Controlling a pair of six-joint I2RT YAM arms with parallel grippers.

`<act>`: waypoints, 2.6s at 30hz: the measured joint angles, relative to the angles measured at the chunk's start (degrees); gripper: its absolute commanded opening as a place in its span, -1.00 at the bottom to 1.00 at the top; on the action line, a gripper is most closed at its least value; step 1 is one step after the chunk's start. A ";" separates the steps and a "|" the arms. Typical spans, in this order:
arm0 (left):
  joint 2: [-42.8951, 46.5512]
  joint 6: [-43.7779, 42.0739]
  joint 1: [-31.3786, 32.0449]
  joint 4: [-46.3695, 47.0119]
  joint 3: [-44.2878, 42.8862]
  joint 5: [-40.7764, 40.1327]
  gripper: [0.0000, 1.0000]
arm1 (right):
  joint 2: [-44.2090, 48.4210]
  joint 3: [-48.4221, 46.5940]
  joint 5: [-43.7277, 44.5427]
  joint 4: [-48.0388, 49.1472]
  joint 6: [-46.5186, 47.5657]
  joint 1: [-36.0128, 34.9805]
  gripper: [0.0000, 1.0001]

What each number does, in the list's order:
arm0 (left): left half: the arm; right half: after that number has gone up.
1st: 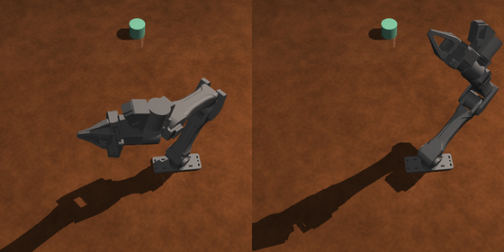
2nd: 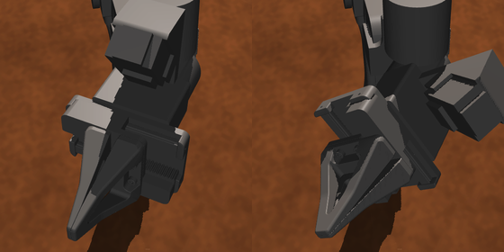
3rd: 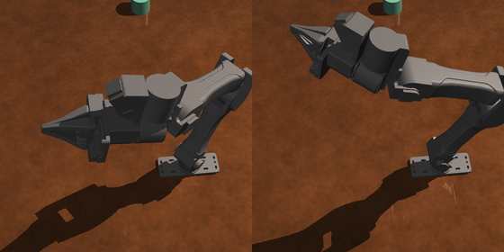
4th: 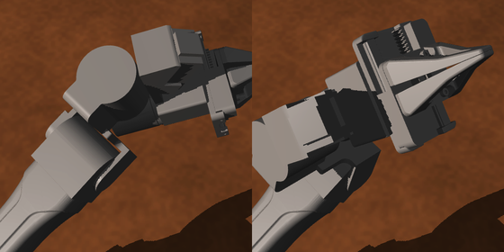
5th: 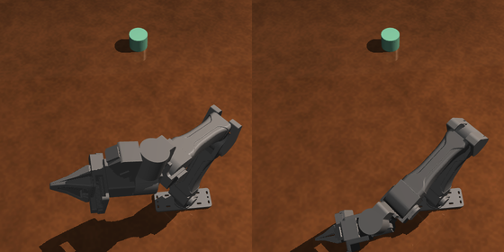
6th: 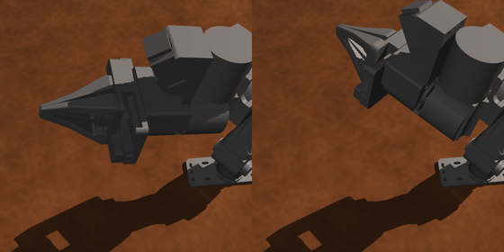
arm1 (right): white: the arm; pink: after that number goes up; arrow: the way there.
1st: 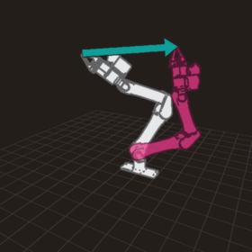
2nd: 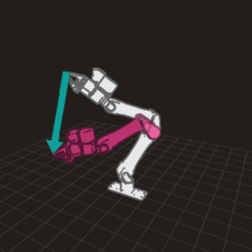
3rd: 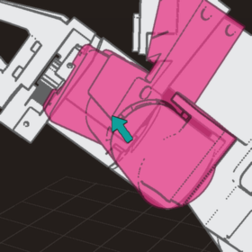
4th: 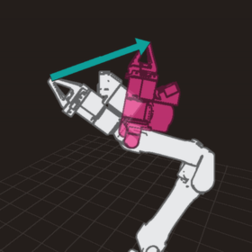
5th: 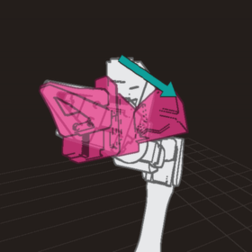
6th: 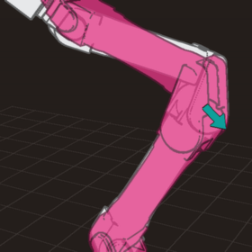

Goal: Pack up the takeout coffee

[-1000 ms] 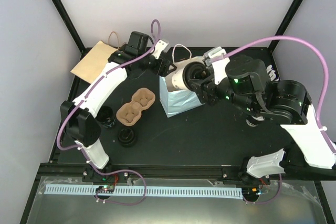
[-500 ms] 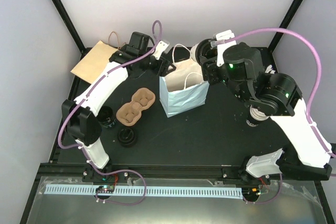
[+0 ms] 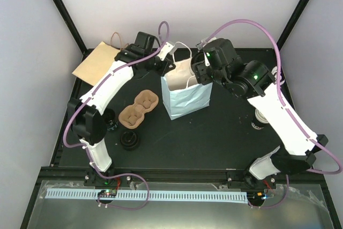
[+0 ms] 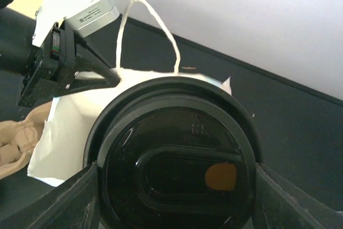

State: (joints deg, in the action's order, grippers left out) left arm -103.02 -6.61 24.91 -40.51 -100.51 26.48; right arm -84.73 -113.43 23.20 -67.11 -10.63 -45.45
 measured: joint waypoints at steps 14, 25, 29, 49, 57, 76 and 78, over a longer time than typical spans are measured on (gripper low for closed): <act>1.55 -2.40 3.32 -2.03 -0.26 -4.28 -0.97 | 0.68 4.37 -9.14 -3.67 1.14 0.20 0.22; 11.30 -2.75 9.29 0.39 8.00 -10.32 -0.97 | 11.26 17.16 -17.90 -4.98 1.95 -2.58 0.22; 13.81 -3.91 10.78 0.68 10.43 -11.21 -0.97 | 14.23 20.83 -19.21 -4.02 1.92 -8.31 0.22; 40.87 -5.68 19.12 6.78 36.15 -13.44 -0.97 | 16.68 32.44 -4.13 0.72 3.61 -34.36 0.26; 44.19 -5.64 20.83 8.02 39.28 -11.65 -0.97 | 17.59 39.10 6.45 8.50 8.68 -39.08 0.20; 45.51 -5.62 26.69 6.12 39.71 -14.60 -0.97 | 22.16 56.94 9.40 19.08 22.43 -45.48 0.29; 46.01 -5.51 28.13 5.77 40.04 -15.56 -0.97 | 22.23 58.14 9.86 19.85 23.02 -46.71 0.28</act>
State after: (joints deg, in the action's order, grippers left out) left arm -57.01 -12.12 53.04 -34.74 -60.47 10.92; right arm -62.50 -55.29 33.06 -47.27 12.38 -92.16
